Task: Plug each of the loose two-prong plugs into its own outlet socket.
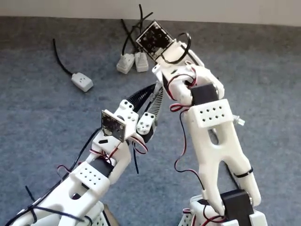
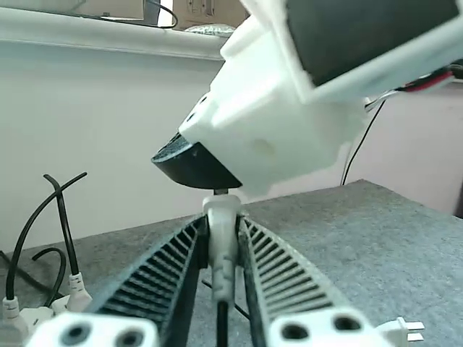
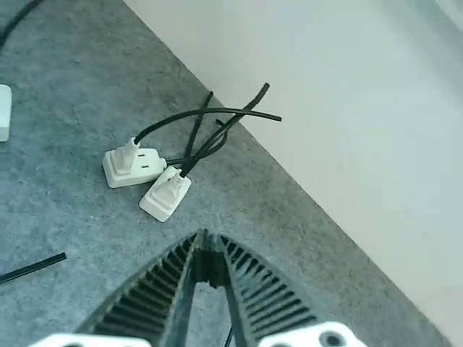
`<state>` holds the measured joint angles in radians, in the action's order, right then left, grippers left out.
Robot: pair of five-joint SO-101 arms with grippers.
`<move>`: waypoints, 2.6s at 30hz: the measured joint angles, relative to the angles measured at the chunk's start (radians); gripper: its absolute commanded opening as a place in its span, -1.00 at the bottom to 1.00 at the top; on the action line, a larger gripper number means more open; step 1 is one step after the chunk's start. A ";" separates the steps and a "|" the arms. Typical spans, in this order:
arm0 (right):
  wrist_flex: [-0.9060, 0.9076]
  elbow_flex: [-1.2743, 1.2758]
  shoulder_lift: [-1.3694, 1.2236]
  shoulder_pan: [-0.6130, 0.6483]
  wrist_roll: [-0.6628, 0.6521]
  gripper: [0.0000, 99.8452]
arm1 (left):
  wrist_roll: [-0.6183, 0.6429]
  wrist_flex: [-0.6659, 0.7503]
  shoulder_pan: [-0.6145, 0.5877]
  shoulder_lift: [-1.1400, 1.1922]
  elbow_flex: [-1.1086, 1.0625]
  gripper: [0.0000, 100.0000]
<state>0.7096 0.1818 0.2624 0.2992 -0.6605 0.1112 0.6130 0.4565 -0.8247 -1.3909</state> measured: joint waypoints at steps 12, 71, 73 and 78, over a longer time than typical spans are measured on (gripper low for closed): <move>0.009 -0.026 -0.029 -0.118 -0.002 -0.98 | -0.005 0.005 -0.064 -0.012 0.005 -0.99; 1.010 -0.621 -0.546 0.565 1.645 -0.35 | -0.084 -1.545 -1.068 -0.591 -0.037 -0.99; 1.008 -0.621 -0.546 0.563 1.653 -0.44 | -0.084 -1.540 -1.071 -0.591 -0.040 -0.99; 1.008 -0.621 -0.546 0.566 1.654 -0.54 | -0.087 -1.540 -1.211 -0.591 -0.040 -0.99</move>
<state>1.7177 -0.4396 -0.2839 0.8654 0.9935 0.0238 -0.9275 -0.7541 -1.4154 -1.4308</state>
